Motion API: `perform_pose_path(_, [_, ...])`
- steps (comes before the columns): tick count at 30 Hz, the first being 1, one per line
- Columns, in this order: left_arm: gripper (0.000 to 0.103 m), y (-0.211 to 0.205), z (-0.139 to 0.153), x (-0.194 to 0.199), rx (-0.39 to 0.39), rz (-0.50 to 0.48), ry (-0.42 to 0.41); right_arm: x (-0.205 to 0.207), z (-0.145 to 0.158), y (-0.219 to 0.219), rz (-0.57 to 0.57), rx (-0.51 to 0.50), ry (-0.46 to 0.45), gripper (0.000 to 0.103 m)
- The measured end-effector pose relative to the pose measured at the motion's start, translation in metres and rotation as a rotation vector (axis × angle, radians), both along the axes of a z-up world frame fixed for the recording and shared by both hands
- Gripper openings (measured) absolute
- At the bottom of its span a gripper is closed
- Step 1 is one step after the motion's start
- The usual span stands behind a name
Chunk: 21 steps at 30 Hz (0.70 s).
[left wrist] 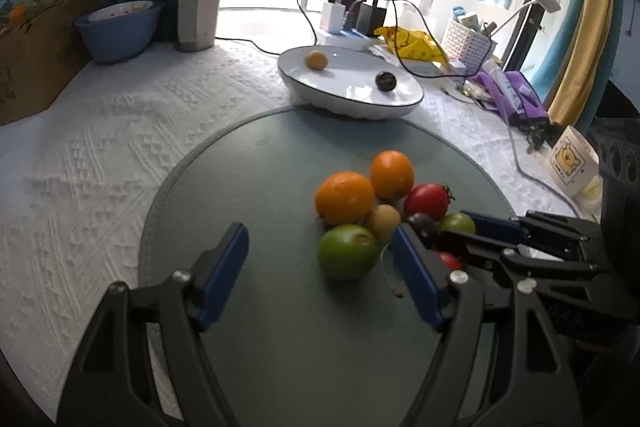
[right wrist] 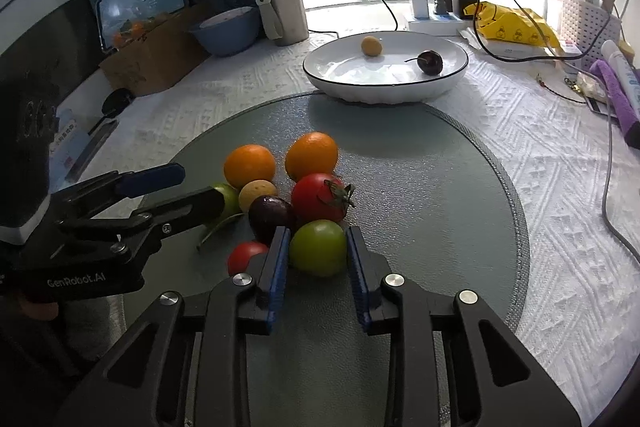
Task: Organize fruits
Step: 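Grasp a green tomato with the right gripper while the left gripper grasps another green fruit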
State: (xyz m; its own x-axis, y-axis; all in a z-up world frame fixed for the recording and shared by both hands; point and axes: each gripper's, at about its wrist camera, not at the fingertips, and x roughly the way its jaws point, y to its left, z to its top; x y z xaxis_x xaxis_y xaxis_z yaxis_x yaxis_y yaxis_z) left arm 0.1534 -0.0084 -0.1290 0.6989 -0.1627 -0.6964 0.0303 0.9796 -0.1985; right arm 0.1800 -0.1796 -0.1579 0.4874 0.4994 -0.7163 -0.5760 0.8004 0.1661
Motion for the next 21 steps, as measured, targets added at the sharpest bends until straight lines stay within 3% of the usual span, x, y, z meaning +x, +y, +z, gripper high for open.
perform_pose_path(2, [0.075, 0.001, -0.001, 0.001, -0.013, -0.002, 0.004, -0.001, 0.002, 0.0, 0.004, -0.003, -0.011, 0.03])
perform_pose_path(3, [0.071, 0.002, -0.001, 0.002, -0.019, 0.0, 0.005, -0.001, 0.003, 0.0, 0.002, -0.003, -0.015, 0.03])
perform_pose_path(4, [0.061, 0.002, -0.002, 0.003, -0.022, 0.005, 0.01, 0.0, 0.004, -0.001, 0.0, -0.001, -0.016, 0.03])
perform_pose_path(13, [0.034, -0.004, -0.005, 0.007, -0.047, -0.047, 0.035, 0.005, 0.011, -0.012, -0.023, 0.001, -0.035, 0.03])
perform_pose_path(21, [0.031, -0.004, -0.004, 0.008, -0.057, -0.062, 0.039, 0.008, 0.013, -0.014, -0.029, -0.005, -0.05, 0.03])
